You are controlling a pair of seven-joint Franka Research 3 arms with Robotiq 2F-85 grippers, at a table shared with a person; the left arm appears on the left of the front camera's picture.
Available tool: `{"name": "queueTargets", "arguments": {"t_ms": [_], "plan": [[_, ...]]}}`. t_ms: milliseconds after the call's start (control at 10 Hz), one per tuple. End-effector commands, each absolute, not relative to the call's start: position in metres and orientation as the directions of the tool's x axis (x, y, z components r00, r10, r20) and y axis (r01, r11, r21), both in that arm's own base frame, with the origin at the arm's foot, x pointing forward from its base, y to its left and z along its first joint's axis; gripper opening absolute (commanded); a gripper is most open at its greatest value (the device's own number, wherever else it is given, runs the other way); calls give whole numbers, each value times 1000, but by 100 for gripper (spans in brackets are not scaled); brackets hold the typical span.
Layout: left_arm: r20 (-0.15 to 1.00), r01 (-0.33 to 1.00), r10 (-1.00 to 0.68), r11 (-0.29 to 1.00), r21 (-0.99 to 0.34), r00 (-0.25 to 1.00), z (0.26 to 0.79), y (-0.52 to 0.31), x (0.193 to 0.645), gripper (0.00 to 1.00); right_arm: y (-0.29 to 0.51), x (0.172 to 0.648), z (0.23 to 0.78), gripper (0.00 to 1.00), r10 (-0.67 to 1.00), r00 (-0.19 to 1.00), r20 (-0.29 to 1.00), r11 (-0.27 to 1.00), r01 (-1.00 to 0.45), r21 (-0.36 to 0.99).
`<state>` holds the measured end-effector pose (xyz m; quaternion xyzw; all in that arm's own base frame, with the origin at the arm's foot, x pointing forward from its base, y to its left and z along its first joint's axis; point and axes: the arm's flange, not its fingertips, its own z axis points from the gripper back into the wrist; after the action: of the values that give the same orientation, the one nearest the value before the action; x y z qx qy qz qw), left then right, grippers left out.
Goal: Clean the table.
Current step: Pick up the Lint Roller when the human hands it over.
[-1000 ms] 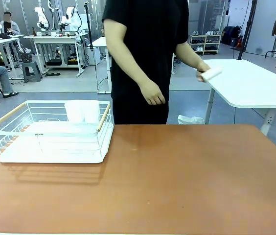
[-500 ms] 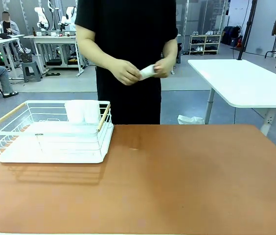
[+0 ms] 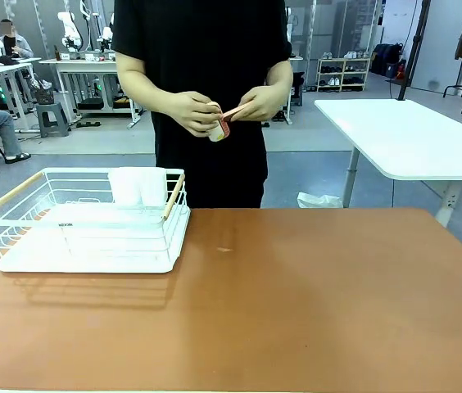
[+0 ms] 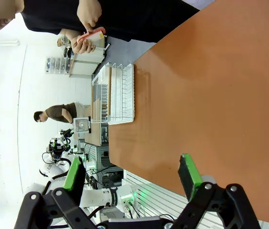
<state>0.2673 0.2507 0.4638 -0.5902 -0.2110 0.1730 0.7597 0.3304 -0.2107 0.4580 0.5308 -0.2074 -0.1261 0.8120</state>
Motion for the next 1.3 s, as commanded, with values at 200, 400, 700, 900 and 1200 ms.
{"name": "queueTargets", "arguments": {"t_ms": [200, 400, 700, 900, 1200], "plan": [[120, 0, 510, 229, -973, 852, 464, 252, 265, 100, -210, 329, 461, 100, -424, 880, 213, 398, -30, 917], [120, 0, 510, 229, -973, 852, 464, 252, 265, 100, -210, 329, 461, 100, -424, 880, 213, 398, -30, 917], [120, 0, 510, 229, -973, 852, 464, 252, 265, 100, -210, 329, 461, 100, -424, 880, 213, 398, -30, 917], [120, 0, 510, 229, -973, 852, 464, 252, 265, 100, -210, 329, 461, 100, -424, 880, 213, 398, -30, 917], [120, 0, 510, 229, -973, 852, 464, 252, 265, 100, -210, 329, 461, 100, -424, 880, 213, 398, -30, 917]]}}
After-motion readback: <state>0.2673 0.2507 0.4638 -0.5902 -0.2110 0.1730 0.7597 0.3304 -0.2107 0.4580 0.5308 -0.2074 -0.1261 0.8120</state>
